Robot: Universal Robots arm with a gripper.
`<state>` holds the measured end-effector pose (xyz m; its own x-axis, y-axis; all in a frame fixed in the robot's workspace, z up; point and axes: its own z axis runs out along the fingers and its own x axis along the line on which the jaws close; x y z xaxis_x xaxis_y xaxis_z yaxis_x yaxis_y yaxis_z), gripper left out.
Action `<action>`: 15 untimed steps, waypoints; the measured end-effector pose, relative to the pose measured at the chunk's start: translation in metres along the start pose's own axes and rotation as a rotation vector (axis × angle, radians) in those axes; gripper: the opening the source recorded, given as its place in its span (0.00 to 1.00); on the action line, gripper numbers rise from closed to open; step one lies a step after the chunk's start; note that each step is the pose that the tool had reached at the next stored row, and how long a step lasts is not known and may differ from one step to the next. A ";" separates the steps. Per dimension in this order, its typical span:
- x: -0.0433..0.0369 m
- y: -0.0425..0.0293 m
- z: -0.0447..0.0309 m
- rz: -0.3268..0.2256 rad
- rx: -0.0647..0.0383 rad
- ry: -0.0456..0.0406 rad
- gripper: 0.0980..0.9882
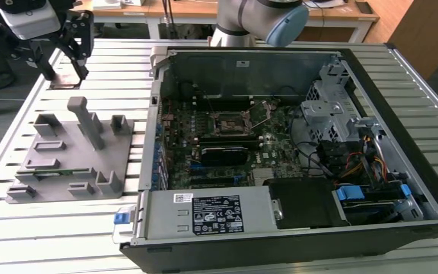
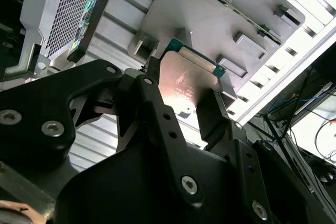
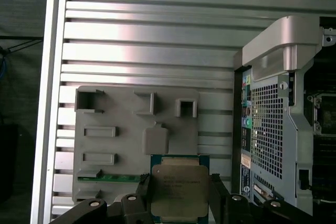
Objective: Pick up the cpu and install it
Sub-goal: 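Pick up the cpu and move it towards the insertion slot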
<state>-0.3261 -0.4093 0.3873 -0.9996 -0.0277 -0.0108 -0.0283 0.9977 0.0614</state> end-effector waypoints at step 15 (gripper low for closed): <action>-0.0073 -0.0002 0.0001 0.000 0.000 -0.0001 0.48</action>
<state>-0.3187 -0.4093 0.3873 -0.9996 -0.0277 -0.0109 -0.0283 0.9977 0.0615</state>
